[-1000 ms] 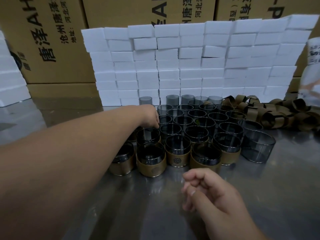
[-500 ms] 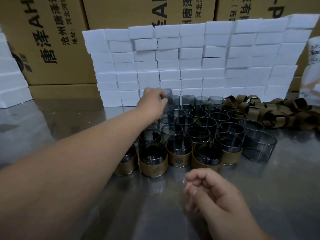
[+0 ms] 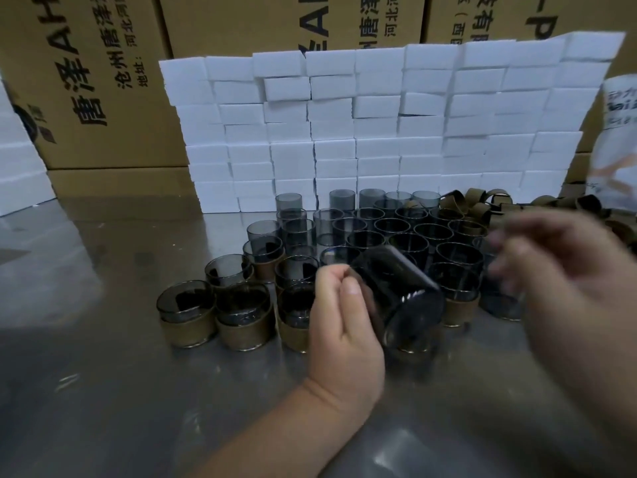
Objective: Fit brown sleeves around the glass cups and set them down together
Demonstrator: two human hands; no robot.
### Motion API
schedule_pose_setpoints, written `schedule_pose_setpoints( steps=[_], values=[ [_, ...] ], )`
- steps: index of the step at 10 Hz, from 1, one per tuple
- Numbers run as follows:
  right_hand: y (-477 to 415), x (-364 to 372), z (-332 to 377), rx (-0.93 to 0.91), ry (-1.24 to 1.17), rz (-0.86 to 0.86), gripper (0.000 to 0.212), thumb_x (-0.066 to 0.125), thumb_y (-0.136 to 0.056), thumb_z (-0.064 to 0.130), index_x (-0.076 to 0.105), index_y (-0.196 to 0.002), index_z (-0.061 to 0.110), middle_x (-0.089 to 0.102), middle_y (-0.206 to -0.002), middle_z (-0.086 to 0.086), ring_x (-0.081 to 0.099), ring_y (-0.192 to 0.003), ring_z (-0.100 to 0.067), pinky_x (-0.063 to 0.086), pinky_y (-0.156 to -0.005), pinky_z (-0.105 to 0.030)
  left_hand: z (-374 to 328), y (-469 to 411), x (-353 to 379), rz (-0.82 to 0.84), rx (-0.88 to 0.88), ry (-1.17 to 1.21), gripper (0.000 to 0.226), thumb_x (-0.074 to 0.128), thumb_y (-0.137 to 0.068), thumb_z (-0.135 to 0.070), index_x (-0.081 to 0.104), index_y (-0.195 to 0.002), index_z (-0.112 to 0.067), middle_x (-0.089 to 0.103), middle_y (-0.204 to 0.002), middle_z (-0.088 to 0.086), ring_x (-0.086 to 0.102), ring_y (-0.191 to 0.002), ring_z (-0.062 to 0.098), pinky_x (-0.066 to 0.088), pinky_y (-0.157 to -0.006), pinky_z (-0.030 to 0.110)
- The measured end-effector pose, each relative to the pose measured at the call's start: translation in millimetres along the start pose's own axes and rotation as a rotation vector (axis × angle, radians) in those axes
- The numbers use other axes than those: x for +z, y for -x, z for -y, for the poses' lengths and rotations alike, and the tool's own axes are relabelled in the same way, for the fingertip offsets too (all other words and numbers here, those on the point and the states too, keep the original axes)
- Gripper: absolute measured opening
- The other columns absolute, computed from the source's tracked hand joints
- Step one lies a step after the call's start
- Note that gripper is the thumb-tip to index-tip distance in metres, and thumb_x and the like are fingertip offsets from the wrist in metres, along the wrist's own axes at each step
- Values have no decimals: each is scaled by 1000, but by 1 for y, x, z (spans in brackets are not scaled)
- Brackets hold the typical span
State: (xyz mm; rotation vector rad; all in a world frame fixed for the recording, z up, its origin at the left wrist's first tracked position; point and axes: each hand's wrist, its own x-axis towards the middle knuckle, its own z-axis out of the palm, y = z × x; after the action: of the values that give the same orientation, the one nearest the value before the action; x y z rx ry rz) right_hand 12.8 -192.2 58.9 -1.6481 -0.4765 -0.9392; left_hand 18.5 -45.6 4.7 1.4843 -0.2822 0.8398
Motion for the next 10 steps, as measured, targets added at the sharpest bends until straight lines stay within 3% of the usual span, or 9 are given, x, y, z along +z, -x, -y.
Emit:
schedule_pose_setpoints(
  steps=[1,2,3,4,5,7,8,9,10],
  values=[
    [-46,-55,-58,75,470,-144,15,48,-76,43,59,-85,44,65,-88,2,63,-88,-30,54,-78,-48,3,12,1,139,70,-84,25,28,-88,-42,45,-78,-25,48,-65,-15,43,-58,-1,32,-53,11],
    [-47,-102,-142,171,828,-106,17,37,-81,34,54,-79,36,57,-68,-6,54,-61,-35,53,-62,-53,3,13,2,265,155,-151,25,29,-90,-38,45,-79,-22,40,-58,-13,38,-53,1,32,-51,23],
    [-36,-121,-188,345,891,9,26,33,-76,37,55,-89,34,58,-72,-8,59,-68,-38,52,-59,-49,4,10,2,252,124,-148,23,29,-89,-39,44,-79,-25,40,-58,-14,39,-53,2,31,-51,21],
    [-40,-109,-210,432,851,73,43,53,-86,23,50,-129,24,54,-132,-10,49,-124,-32,41,-101,-52,6,6,2,216,59,-116,23,28,-87,-42,44,-78,-27,42,-59,-12,38,-53,4,32,-52,20],
    [-38,-94,-202,378,898,166,54,62,-84,8,49,-136,13,42,-146,-10,38,-134,-31,30,-111,-48,7,7,2,236,54,-103,24,29,-88,-42,44,-79,-26,41,-59,-12,38,-53,5,32,-51,22],
    [-39,-88,-187,494,910,340,52,51,-89,9,43,-140,15,46,-142,-15,43,-129,-37,37,-105,-50,5,7,1,248,54,-7,30,29,-88,-44,44,-83,-19,40,-61,-13,39,-55,5,35,-52,28],
    [-41,-88,-191,452,948,327,52,51,-86,5,46,-138,10,45,-141,-18,38,-131,-38,33,-108,-51,4,5,-1,240,49,25,35,33,-87,-52,44,-88,-19,43,-66,-14,42,-60,4,38,-57,28],
    [-41,-89,-197,452,969,296,54,50,-84,-1,46,-137,10,43,-141,-19,38,-130,-39,34,-107,-52,3,3,-2,243,42,64,58,35,-78,-78,40,-93,-22,43,-71,-11,43,-66,2,40,-62,18],
    [-39,-90,-200,450,974,287,53,50,-85,1,47,-137,13,44,-141,-17,40,-129,-39,35,-106,-53,3,2,-3,252,29,83,65,39,-72,-82,38,-100,-24,45,-74,-10,45,-70,3,41,-66,21]
  ],
)
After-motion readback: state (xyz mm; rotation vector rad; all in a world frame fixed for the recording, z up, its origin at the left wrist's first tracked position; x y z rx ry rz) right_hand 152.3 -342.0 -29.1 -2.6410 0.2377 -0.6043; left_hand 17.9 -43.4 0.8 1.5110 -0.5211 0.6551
